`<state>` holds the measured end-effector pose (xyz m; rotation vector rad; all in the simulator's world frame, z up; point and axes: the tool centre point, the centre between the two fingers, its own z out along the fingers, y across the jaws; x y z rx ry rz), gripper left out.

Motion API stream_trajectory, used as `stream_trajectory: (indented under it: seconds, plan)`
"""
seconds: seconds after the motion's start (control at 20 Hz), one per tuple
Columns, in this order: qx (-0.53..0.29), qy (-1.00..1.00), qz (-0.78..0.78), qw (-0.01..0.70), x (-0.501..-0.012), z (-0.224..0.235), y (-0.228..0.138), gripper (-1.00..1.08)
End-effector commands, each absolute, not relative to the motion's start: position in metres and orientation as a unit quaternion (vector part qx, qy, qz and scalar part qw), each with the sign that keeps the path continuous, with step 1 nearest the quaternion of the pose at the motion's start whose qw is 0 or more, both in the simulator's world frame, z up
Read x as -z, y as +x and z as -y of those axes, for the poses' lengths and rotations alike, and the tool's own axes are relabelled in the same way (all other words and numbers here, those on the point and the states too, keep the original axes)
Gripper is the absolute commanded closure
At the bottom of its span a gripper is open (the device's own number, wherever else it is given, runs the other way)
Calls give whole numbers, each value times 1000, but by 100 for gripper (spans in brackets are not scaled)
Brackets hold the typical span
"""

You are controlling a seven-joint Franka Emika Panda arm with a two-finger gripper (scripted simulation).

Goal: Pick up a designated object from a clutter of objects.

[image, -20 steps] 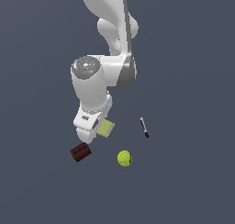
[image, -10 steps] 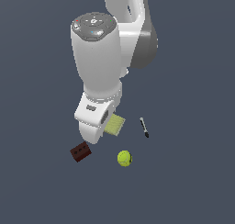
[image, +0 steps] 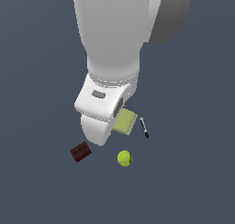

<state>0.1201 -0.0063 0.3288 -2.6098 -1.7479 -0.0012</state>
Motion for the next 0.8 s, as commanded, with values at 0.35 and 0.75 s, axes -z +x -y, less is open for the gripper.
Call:
stream_trajectory:
  seconds: [0.35,0.75]
  plan:
    - [0,-831,556,0,-364,-7,137,108]
    - [0,-831,556,0,-371,-10,140,108]
